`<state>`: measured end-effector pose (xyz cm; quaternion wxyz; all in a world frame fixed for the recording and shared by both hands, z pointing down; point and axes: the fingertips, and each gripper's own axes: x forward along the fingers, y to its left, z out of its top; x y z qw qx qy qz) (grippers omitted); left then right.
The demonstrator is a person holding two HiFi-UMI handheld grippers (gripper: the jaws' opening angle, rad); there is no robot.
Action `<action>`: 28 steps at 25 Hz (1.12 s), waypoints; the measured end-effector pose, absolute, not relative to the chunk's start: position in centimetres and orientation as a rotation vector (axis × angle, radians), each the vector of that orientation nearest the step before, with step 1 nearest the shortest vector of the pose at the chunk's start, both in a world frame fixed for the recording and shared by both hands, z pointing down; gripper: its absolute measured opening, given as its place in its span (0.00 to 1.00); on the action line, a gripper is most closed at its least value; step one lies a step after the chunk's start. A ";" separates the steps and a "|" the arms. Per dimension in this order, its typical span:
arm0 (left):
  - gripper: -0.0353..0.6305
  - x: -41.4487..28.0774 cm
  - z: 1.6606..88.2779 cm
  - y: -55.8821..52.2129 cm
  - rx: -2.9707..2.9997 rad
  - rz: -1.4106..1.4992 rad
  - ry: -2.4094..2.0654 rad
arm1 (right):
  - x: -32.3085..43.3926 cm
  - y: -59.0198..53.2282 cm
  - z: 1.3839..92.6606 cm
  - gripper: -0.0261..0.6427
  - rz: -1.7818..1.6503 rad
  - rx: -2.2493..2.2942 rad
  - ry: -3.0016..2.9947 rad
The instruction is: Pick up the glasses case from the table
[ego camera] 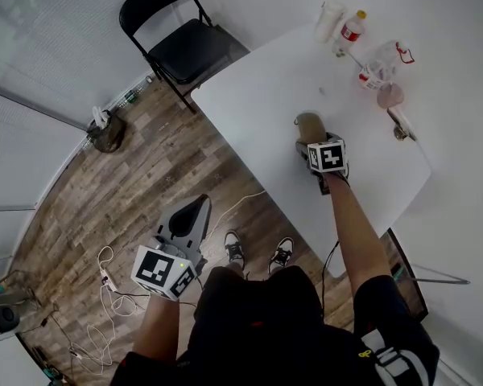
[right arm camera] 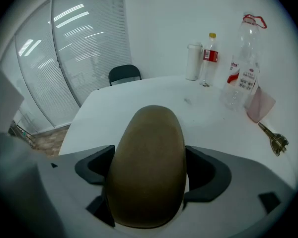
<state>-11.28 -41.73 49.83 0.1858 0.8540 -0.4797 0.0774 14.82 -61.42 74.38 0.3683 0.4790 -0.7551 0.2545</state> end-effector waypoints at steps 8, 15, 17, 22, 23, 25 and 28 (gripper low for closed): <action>0.08 -11.9 49.3 -42.4 2.416 0.196 -1.342 | 14.8 -62.0 74.7 0.66 0.637 1.296 -1.953; 0.08 -10.8 47.4 -42.8 2.448 0.137 -1.298 | 15.6 -59.2 66.3 0.65 0.549 1.468 -2.151; 0.08 -10.0 46.4 -43.3 2.487 0.113 -1.280 | 15.7 -58.5 63.5 0.65 0.538 1.502 -2.205; 0.08 -7.0 44.5 -43.1 2.543 0.080 -1.222 | 16.3 -55.5 56.3 0.65 0.608 1.588 -2.403; 0.08 -6.2 44.1 -43.0 2.556 0.077 -1.210 | 16.5 -54.8 54.7 0.65 0.584 1.594 -2.439; 0.08 -4.8 43.2 -42.9 2.587 0.066 -1.189 | 16.9 -53.4 51.2 0.65 0.512 1.604 -2.505; 0.08 -3.4 42.0 -42.6 2.629 0.049 -1.168 | 17.1 -50.9 46.4 0.65 0.399 1.624 -2.588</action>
